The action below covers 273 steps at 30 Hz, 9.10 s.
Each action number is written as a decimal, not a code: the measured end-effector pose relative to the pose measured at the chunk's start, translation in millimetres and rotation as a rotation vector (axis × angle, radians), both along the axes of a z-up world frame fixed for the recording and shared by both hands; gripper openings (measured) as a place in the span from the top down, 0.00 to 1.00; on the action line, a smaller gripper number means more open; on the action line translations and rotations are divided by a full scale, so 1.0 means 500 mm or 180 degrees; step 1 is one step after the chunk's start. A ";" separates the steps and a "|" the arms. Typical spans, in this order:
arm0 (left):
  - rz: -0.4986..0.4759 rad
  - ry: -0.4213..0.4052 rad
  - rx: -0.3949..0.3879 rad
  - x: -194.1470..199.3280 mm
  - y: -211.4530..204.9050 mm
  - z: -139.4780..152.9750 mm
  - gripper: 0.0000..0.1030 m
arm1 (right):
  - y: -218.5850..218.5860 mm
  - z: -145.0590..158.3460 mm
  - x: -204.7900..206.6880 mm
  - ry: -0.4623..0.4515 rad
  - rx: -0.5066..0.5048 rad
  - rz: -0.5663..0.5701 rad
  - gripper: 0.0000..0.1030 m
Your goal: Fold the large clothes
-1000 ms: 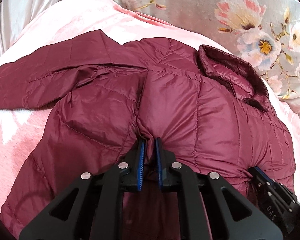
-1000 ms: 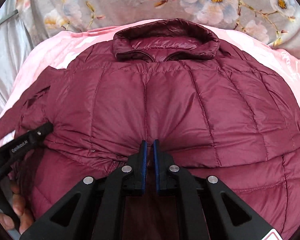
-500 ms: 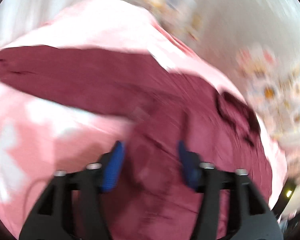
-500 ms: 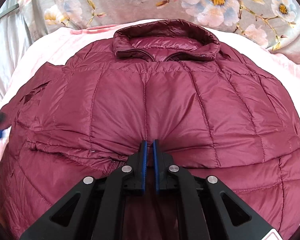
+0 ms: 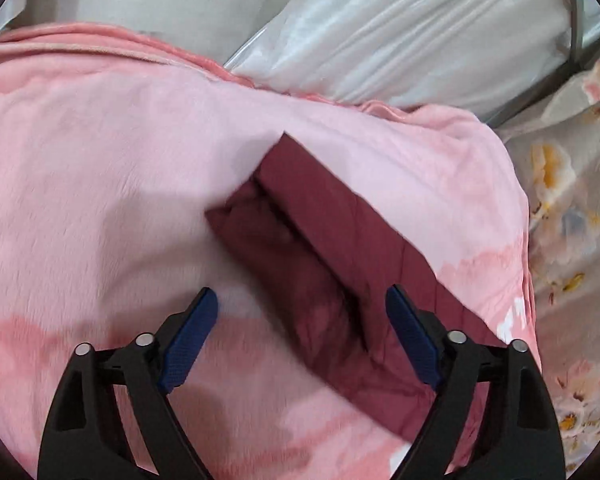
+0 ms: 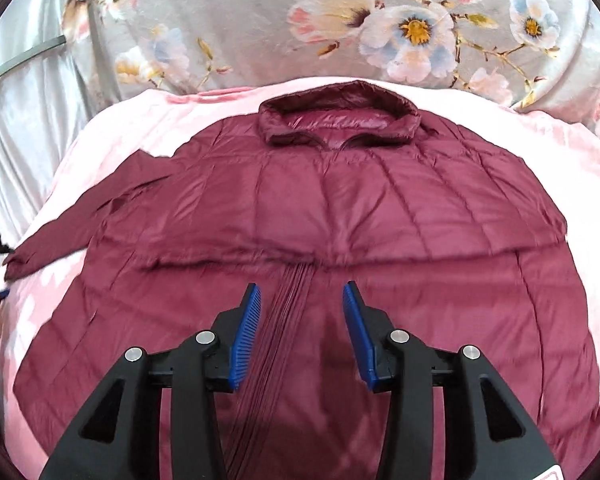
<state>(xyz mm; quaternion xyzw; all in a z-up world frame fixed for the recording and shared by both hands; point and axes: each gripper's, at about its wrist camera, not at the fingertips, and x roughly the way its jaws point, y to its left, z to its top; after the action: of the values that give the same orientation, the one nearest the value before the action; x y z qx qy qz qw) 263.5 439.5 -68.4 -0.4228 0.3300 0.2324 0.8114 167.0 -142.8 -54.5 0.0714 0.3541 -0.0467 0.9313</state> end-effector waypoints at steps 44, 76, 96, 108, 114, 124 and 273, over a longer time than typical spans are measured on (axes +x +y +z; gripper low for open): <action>-0.2160 -0.0500 -0.0096 0.010 -0.622 0.129 0.23 | -0.195 0.039 0.061 -0.0079 0.0844 -0.0409 0.35; -0.2087 -0.0123 -0.0565 0.193 -0.653 0.036 0.94 | -0.333 0.197 0.103 -0.0528 -0.0096 -0.0759 0.98; -0.1963 0.0024 0.0257 0.165 -0.637 -0.018 0.99 | -0.329 -0.035 0.131 0.0380 0.0051 -0.0734 0.97; -0.2309 -0.0482 0.1552 0.046 -0.765 0.188 0.55 | -0.240 0.089 0.050 -0.0246 0.0060 -0.0739 0.79; -0.2837 -0.0122 0.1592 0.114 -0.923 0.115 0.55 | -0.164 0.026 0.166 0.0143 0.0239 -0.0296 0.85; -0.2878 0.0083 0.1677 0.097 -0.947 0.006 0.55 | -0.137 -0.050 0.162 0.0335 0.0128 -0.0269 0.89; -0.3019 -0.0216 0.0829 0.427 -1.034 -0.007 0.99 | -0.359 -0.093 0.482 0.0277 0.0394 -0.0559 0.99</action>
<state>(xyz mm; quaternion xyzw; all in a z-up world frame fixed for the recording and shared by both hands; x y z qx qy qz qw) 476.9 -77.5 -72.1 -0.1284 0.4277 -0.1372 0.8842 408.2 -322.6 -100.9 0.1574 0.3888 -0.1092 0.9012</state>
